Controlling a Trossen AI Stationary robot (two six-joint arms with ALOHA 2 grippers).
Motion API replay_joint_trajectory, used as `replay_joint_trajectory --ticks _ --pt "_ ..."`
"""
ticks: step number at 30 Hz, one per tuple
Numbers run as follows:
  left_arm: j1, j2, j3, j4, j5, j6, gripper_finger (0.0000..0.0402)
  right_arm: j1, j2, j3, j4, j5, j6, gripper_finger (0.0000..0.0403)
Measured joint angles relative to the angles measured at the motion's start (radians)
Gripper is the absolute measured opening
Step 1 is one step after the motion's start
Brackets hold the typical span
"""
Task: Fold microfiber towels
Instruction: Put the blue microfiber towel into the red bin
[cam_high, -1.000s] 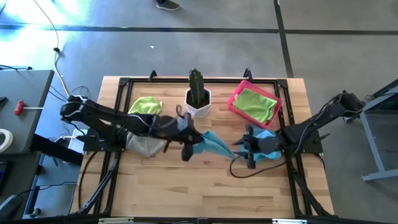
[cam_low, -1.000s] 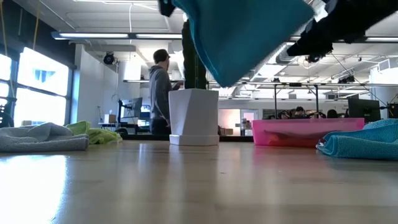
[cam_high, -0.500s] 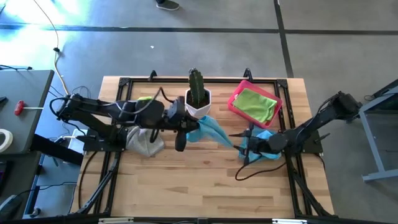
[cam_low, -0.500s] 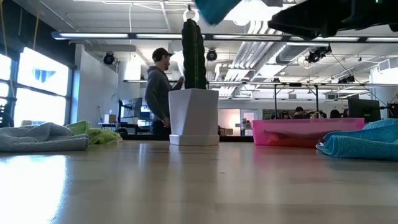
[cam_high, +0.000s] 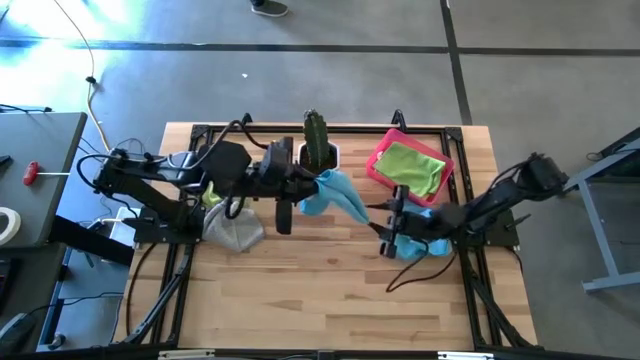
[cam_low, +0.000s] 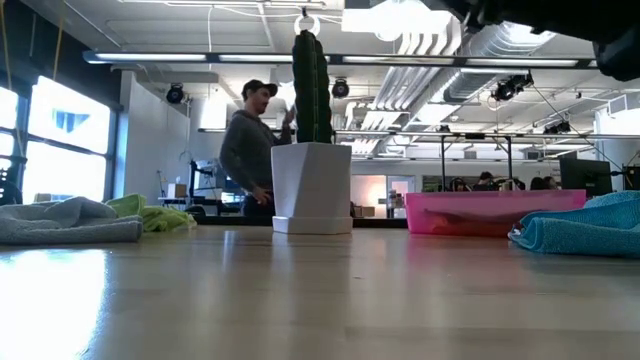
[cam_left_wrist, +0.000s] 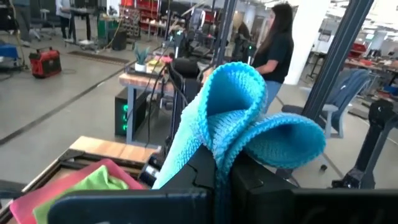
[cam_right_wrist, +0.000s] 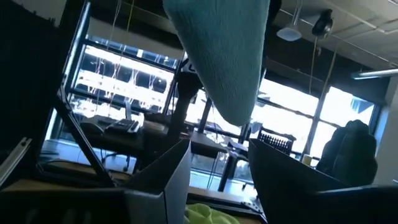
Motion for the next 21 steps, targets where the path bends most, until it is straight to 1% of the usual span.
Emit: replay_joint_trajectory --ticks 5,11,16,21 --pt "0.0 0.017 0.001 0.002 0.0 0.004 0.0 -0.039 0.062 0.094 -0.014 -0.08 -0.018 0.0156" --pt "0.0 0.036 0.001 0.004 0.003 0.003 0.0 -0.068 0.118 0.215 -0.072 -0.078 -0.104 0.0162" --pt "0.0 0.034 -0.001 -0.011 0.003 -0.002 0.0 -0.056 0.117 0.238 -0.077 -0.063 -0.132 0.0166" --pt "0.0 0.026 -0.001 -0.008 -0.001 0.007 0.0 -0.032 0.116 0.238 -0.077 -0.062 -0.085 0.0166"
